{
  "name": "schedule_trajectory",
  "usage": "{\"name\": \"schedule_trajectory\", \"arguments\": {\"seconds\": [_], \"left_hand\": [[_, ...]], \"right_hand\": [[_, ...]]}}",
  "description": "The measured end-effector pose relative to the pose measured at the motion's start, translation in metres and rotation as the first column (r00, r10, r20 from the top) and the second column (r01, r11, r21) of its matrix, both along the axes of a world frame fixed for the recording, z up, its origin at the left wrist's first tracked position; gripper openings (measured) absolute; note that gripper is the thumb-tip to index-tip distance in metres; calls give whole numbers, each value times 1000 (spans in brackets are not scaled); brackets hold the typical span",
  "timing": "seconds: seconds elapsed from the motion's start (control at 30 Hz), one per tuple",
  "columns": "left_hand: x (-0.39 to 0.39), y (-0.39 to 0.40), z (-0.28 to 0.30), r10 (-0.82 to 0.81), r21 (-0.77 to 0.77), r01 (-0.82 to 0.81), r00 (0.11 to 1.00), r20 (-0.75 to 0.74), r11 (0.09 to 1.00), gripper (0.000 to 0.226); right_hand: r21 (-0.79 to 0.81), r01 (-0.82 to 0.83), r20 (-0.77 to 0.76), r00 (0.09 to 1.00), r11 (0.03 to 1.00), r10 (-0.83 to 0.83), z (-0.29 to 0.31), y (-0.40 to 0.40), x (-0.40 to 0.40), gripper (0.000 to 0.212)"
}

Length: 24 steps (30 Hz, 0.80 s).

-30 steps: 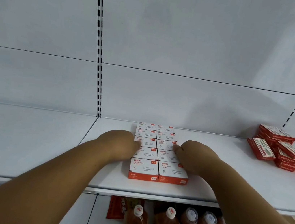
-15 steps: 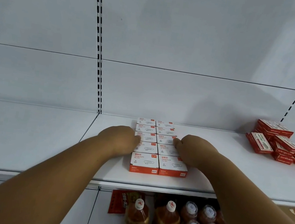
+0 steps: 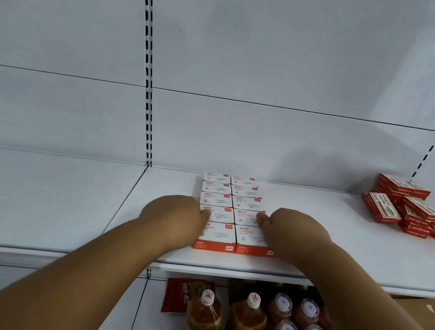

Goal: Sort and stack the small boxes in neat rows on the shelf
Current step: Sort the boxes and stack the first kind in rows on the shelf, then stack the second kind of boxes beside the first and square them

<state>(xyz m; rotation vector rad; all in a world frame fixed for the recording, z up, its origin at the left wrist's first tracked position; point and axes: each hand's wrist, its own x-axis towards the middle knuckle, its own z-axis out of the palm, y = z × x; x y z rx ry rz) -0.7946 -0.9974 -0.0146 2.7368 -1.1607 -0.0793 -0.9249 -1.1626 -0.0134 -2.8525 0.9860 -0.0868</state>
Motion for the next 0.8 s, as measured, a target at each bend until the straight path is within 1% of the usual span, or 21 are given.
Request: {"name": "schedule_trajectory", "arguments": {"seconds": [0.13,0.3,0.37,0.43,0.5,0.63,0.7,0.8], "left_hand": [[-2,0,-1,2,0,-2,1000,22,1000,47],[-1,2,5,24,0,-24,1000,5,1000,48],[-2,2,14,50,-6,-50,994,96,999,50],[-8,-2,28,42,-35,-35,972,230,999,51],[-19,-10,39,0,-80,26,951,308,996,50],[-47,-40,51,-137,-158,208,919,369,965,39],[-61,-61,53,-195,-153,268,906,375,951,36],[-84,-98,52,-252,-106,302,908,335,947,33]], "right_hand": [[9,20,-5,1000,1000,-20,1,2,-1,50],[13,33,-30,999,999,-32,5,0,-2,49],[-7,66,-6,998,998,-66,12,-5,-3,52],[-45,92,73,993,995,-88,23,-11,-7,57],[-95,107,177,980,990,-89,36,-18,-14,58],[-201,145,348,935,969,-68,49,-37,-33,48],[-225,151,400,915,962,-50,49,-52,-45,41],[-241,154,444,895,958,-32,45,-85,-68,34]]}}
